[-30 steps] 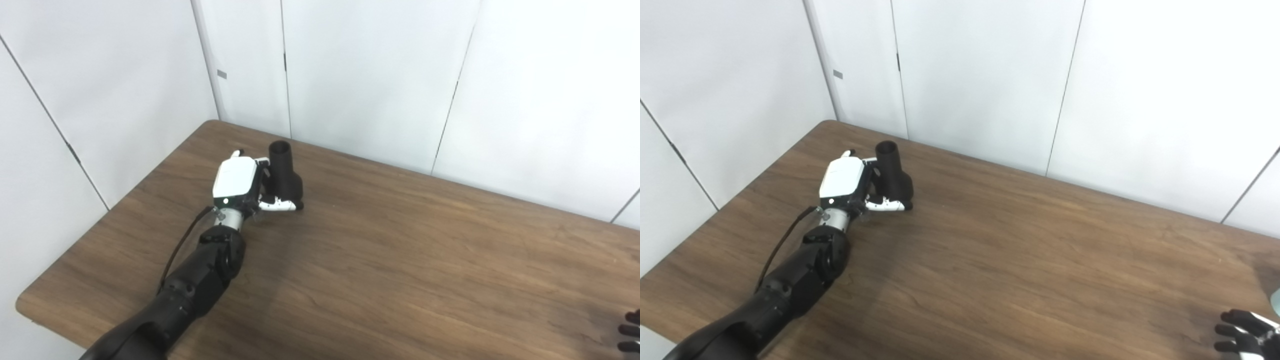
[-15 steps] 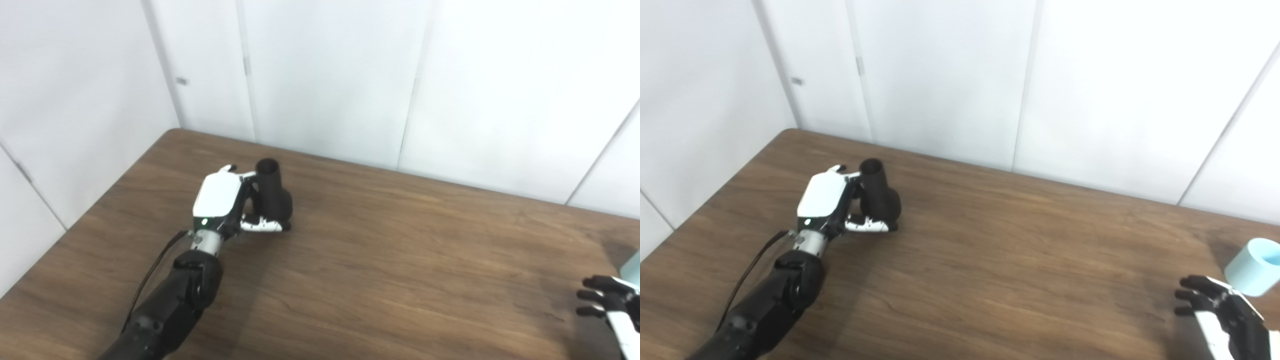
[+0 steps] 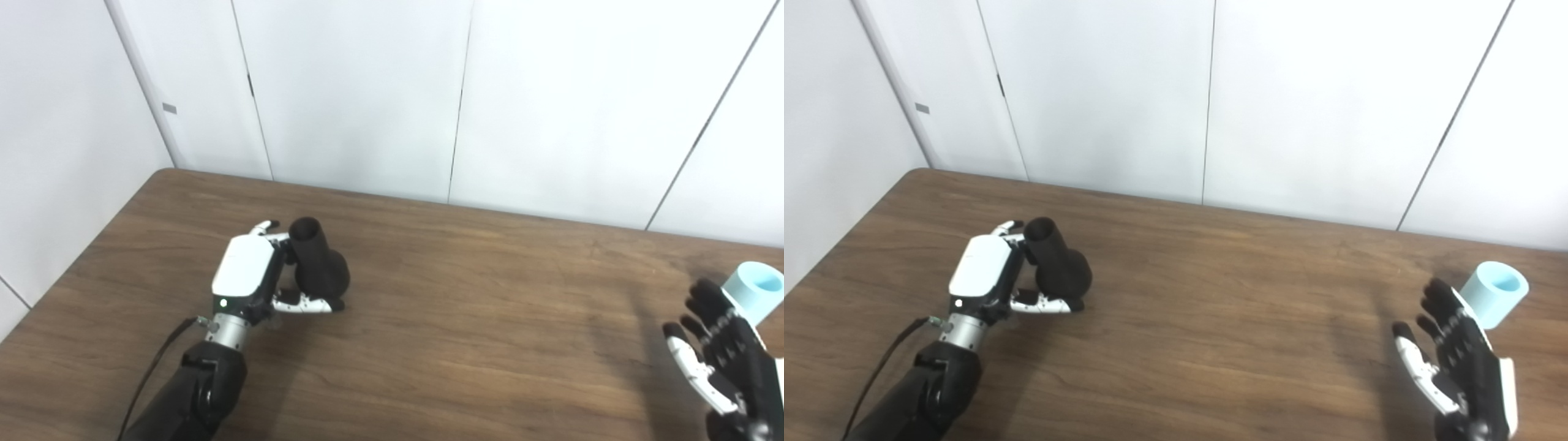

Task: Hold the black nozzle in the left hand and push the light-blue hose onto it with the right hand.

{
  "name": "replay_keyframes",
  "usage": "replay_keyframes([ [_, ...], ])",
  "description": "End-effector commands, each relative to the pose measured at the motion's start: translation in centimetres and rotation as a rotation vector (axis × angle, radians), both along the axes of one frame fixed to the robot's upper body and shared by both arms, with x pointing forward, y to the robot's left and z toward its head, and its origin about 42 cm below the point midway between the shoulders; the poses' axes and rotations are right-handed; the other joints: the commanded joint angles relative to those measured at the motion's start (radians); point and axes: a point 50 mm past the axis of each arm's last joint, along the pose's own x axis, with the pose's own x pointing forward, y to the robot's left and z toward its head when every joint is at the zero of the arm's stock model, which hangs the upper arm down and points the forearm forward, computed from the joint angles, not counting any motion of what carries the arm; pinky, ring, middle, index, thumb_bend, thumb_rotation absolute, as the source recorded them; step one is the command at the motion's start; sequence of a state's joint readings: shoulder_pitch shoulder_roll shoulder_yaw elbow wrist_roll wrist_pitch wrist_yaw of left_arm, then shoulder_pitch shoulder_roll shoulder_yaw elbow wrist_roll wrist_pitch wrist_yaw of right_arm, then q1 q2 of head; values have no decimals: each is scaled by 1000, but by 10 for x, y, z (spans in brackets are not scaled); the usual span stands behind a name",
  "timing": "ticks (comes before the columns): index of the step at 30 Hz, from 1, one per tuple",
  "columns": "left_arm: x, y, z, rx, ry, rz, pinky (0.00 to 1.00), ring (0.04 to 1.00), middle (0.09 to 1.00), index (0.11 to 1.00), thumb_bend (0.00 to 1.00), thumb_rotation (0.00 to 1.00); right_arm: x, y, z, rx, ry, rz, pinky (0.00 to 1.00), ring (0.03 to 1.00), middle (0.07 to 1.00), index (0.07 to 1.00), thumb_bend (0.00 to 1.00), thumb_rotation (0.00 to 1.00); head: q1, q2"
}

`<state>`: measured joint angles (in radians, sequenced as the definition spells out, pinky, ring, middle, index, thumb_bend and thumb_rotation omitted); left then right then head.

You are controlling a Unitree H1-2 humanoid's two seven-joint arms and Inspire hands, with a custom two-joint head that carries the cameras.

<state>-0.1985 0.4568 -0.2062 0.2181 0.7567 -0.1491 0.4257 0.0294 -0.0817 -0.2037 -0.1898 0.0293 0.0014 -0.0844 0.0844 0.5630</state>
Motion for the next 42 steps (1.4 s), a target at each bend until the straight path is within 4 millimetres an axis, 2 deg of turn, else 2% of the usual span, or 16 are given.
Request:
replay_keyframes([
  [1, -11, -13, -12, -29, 16, -43, 828, 467, 469, 493, 525, 0, 3, -4, 15, -6, -105, -13, 777, 816, 810, 783, 186, 20, 0, 1],
  [5, -13, -23, -10, -27, 16, -92, 806, 464, 475, 488, 525, 0, 1, -11, 13, 0, -116, -31, 743, 796, 793, 764, 218, 72, -7, 3],
  [12, -21, -38, -12, 8, 37, -157, 792, 472, 484, 476, 525, 0, -2, -25, 13, -61, -118, -51, 738, 803, 804, 781, 211, 202, -28, 5],
  [16, -26, -45, -14, 11, 38, -188, 780, 473, 484, 477, 525, 0, -4, -29, 16, -51, -117, -76, 755, 806, 804, 782, 204, 190, -37, 7],
  [25, -31, -60, -15, 14, 47, -260, 802, 482, 477, 487, 525, 0, -13, -34, 32, -23, -143, -161, 697, 759, 774, 757, 237, 128, -72, 14],
  [27, -31, -63, -16, 13, 45, -281, 802, 481, 479, 485, 525, 0, -15, -36, 37, -7, -141, -187, 698, 759, 772, 753, 261, 187, -83, 16],
  [33, -31, -77, -22, 1, 24, -355, 775, 471, 480, 483, 525, 0, -19, -38, 45, 3, -137, -256, 679, 732, 734, 711, 263, 263, -104, 22],
  [34, -31, -80, -22, -6, 22, -367, 777, 469, 478, 485, 524, 0, -20, -38, 47, 8, -152, -260, 684, 736, 737, 717, 257, 266, -106, 22],
  [36, -31, -84, -22, -16, 17, -388, 780, 460, 474, 491, 524, 0, -20, -40, 50, 2, -188, -259, 688, 741, 744, 727, 248, 176, -116, 22],
  [38, -31, -86, -22, -18, 15, -400, 781, 456, 473, 492, 524, 0, -21, -42, 52, -14, -193, -267, 687, 745, 749, 735, 237, 145, -128, 23],
  [40, -31, -90, -23, -17, 15, -416, 780, 452, 472, 493, 524, 0, -22, -45, 56, -28, -194, -310, 677, 739, 743, 726, 246, 210, -151, 25],
  [42, -30, -94, -25, -25, 24, -432, 779, 455, 471, 495, 524, 0, -24, -50, 60, -85, -206, -335, 646, 715, 730, 713, 284, 202, -171, 25],
])
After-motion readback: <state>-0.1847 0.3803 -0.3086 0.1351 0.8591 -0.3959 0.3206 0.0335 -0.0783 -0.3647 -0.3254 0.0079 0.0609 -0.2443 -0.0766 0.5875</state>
